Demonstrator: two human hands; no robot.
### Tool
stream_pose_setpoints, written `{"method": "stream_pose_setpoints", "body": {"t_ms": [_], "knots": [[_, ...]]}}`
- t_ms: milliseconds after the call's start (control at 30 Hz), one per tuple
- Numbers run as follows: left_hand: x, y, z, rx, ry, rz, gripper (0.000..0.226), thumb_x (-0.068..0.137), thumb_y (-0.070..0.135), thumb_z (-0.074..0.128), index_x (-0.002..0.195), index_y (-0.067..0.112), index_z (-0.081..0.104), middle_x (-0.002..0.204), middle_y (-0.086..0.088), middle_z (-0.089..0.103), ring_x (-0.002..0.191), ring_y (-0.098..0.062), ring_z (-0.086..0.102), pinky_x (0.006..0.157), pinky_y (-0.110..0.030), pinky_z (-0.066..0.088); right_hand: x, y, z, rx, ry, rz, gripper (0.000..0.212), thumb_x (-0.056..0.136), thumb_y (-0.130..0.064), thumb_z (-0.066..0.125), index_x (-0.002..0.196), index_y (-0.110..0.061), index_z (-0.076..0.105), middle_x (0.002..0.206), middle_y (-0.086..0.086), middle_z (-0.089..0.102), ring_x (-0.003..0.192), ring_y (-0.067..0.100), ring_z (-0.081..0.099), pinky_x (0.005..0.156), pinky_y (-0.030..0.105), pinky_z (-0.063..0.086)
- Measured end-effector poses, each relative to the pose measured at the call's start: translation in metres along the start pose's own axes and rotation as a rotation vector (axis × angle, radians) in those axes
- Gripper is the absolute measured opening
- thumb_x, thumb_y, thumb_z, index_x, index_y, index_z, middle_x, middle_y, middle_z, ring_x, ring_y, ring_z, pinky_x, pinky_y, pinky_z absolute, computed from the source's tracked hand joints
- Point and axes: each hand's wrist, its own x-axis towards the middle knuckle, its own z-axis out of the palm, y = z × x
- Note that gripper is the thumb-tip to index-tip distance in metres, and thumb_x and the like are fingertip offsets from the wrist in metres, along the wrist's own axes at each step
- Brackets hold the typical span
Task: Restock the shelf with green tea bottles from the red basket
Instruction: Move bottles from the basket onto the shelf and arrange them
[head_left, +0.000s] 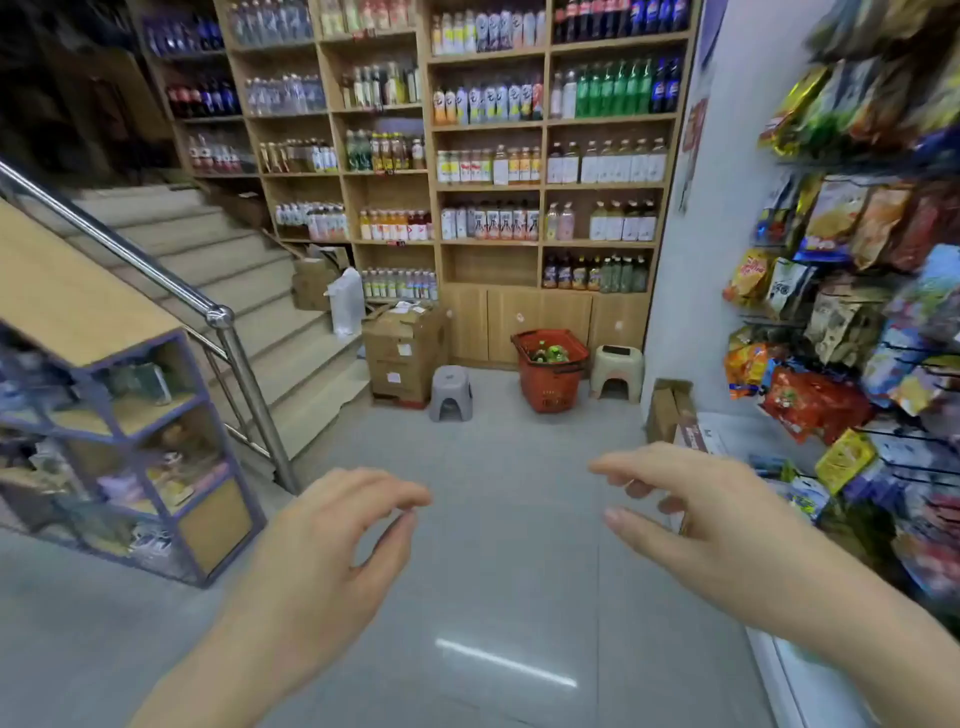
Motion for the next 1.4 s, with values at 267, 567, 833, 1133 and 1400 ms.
{"method": "stream_pose_setpoints", "body": {"t_ms": [267,567,833,1133,1400], "knots": [[0.05,-0.191,0.154,0.061,-0.234,-0.358,0.038,0.081,0.046,0.047,0.111,0.027,0.063,0.106,0.011,0.061,0.099,-0.015,0.058,0.086,-0.017,0.036,0.169,0.121,0.142,-0.113,-0.17,0.233,0.067,0.081,-0.062,0.051,0.14,-0.038,0.029,0.132,-0.02,0.036,0.124,0.006,0.039,0.083,0.021,0.036],[0.251,-0.392,0.243,-0.316,-0.063,-0.695,0.022,0.081,0.015,0.072,0.096,0.03,0.064,0.09,0.008,0.067,0.081,0.001,0.059,0.064,-0.012,0.045,0.407,0.245,0.233,0.502,0.041,0.789,0.057,0.087,-0.049,0.055,0.137,-0.031,0.038,0.124,-0.003,0.054,0.106,0.014,0.057,0.089,0.032,0.043],[0.495,-0.497,0.365,-0.713,-0.11,-0.769,0.018,0.089,-0.001,0.057,0.086,0.012,0.07,0.065,0.002,0.067,0.059,-0.007,0.059,0.054,-0.013,0.048,0.553,0.395,0.251,0.859,0.478,1.056,0.016,0.095,-0.015,0.051,0.104,-0.009,0.063,0.085,0.012,0.066,0.07,0.025,0.061,0.064,0.031,0.048],[0.743,-0.622,0.536,-0.495,-0.259,-0.58,0.02,0.088,0.007,0.06,0.093,0.024,0.069,0.098,0.014,0.066,0.084,0.0,0.059,0.068,-0.01,0.045,0.782,0.597,0.277,0.696,0.464,1.062,0.012,0.088,-0.019,0.062,0.091,-0.03,0.063,0.087,0.003,0.065,0.079,0.021,0.061,0.077,0.038,0.048],[0.914,-0.788,0.646,-0.06,-0.414,-0.213,0.032,0.076,0.003,0.071,0.106,0.014,0.07,0.11,0.001,0.065,0.103,-0.022,0.057,0.089,-0.019,0.034,1.029,0.722,0.324,0.458,0.279,0.915,0.039,0.082,-0.021,0.07,0.118,-0.017,0.057,0.103,0.002,0.061,0.095,0.017,0.058,0.083,0.026,0.041]]}}
